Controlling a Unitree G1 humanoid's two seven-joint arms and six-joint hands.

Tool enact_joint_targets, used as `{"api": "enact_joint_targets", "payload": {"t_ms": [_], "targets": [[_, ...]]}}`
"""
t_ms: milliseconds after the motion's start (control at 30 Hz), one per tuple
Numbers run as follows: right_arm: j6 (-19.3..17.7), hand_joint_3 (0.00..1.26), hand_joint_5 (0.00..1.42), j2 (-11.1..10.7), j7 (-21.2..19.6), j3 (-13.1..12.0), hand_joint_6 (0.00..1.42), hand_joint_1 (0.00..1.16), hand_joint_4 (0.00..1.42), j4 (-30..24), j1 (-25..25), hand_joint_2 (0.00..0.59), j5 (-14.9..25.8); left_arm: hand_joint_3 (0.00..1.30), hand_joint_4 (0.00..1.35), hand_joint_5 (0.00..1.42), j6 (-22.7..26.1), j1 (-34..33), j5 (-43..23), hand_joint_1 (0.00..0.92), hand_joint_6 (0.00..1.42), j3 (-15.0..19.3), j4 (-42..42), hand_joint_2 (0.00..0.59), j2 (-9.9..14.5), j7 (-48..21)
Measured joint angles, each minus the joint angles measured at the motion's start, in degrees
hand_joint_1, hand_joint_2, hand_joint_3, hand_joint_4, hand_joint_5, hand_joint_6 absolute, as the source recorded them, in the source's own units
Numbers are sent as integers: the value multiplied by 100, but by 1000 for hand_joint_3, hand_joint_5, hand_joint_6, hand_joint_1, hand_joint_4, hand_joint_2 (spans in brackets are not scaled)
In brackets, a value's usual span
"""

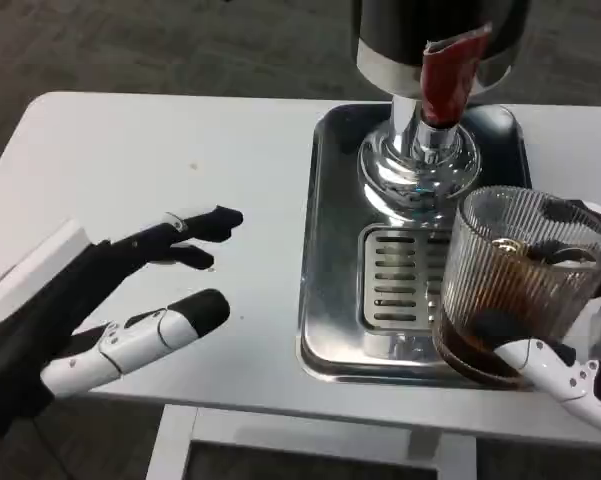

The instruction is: Grasp the cup under the faucet to collect the drink, then remove the cup.

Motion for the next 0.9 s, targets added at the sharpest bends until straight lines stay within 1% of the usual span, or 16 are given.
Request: {"api": "enact_joint_targets", "payload": {"t_ms": [100,200,367,567,733,900], "targets": [[-97,840,1216,-23,29,-54,1424,787,1017,-44,96,206,17,218,198,278,0,-93,0,0,212,-19,3,86,10,0],[-110,841,1216,-21,34,-93,1424,788,1017,-44,144,206,26,218,198,278,0,-110,0,0,212,-25,12,85,12,0],[-133,849,1227,0,35,-80,1424,790,1017,-99,124,207,21,216,198,277,0,-111,0,0,212,-38,6,81,13,-5],[-450,860,1229,32,36,-21,1424,791,1028,-209,109,207,-32,215,198,277,1,-205,-10,0,212,-58,-63,81,31,-44],[-610,864,1229,69,36,-12,1424,792,1025,-287,138,207,-102,215,198,277,11,-387,-30,0,212,-138,-64,81,49,-89],[-808,865,1229,58,50,-13,1424,792,1024,-339,151,207,-128,215,198,277,33,-556,-50,0,212,-214,-64,81,79,-154]]}}
